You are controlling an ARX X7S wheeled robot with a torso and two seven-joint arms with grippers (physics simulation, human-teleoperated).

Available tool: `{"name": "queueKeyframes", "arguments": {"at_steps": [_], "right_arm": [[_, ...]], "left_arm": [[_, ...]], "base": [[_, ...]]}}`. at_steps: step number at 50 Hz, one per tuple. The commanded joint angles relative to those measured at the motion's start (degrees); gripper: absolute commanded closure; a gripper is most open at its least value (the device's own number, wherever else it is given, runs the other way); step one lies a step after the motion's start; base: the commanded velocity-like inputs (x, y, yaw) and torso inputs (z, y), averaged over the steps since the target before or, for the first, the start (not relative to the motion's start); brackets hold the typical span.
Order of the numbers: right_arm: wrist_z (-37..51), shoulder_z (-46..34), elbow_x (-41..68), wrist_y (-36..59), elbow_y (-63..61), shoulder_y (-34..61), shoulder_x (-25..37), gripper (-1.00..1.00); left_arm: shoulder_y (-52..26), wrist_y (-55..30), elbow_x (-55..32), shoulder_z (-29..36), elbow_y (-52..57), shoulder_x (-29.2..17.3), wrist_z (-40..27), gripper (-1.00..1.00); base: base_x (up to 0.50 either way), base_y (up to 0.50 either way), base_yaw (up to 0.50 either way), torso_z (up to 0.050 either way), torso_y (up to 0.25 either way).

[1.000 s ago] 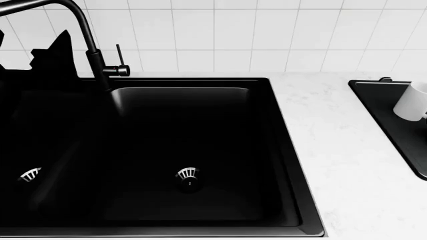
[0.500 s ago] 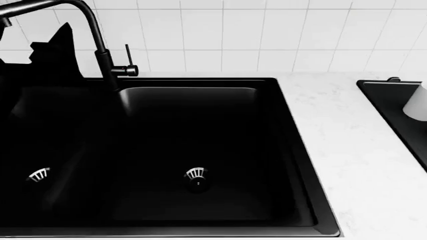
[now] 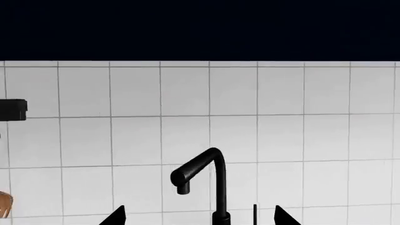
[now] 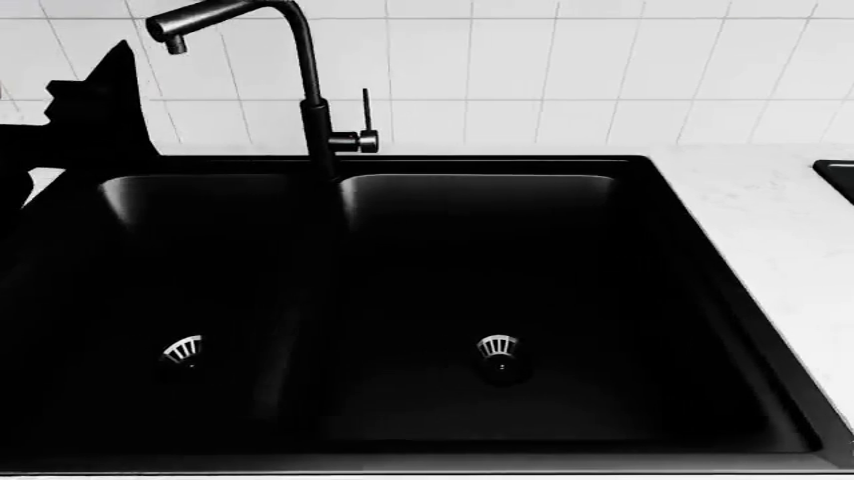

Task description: Pick the kettle from the counter and place it on the tray. Then pick the mug from the cabinet and place it on the tray. Then close the cabinet doors.

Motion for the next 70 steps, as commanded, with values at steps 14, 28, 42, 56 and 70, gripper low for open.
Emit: {"name": "queueKeyframes", "arguments": {"at_steps": [14, 28, 42, 56, 70], "right_arm": [[0.76, 0.38, 0.89, 0.32, -0.09, 0.89, 0.07, -1.00], [0.68, 0.57, 0.59, 0.04, -0.01, 0.48, -0.01, -1.00], [0.89, 0.56, 0.71, 0.23, 0.01, 0.59, -0.09, -1.00], [-0.34, 1.46, 0.21, -0.65, 0.05, -0.59, 0.77, -1.00], [-0.43, 1.96, 0.75, -0.79, -0.30, -0.71, 1.37, -1.00]], "left_arm": [[-0.09, -0.13, -0.35, -0.80, 0.62, -0.86, 0.06, -1.00], [0.42, 0.18, -0.18, -0.91, 0.72, -1.11, 0.07, -1.00], [0.21, 0.12, -0.78, -1.54, 1.31, -1.86, 0.00, -1.00], [-1.17, -1.37, -1.76, -2.61, 1.60, -1.61, -0.40, -1.00], [-2.34, 2.99, -1.44, -5.34, 3.66, -3.61, -0.75, -1.00]], "base": [[0.00, 0.49, 0.00, 0.000, 0.000], [0.00, 0.30, 0.00, 0.000, 0.000], [0.00, 0.04, 0.00, 0.000, 0.000], [0.00, 0.05, 0.00, 0.000, 0.000], [0.00, 0.00, 0.00, 0.000, 0.000]]}}
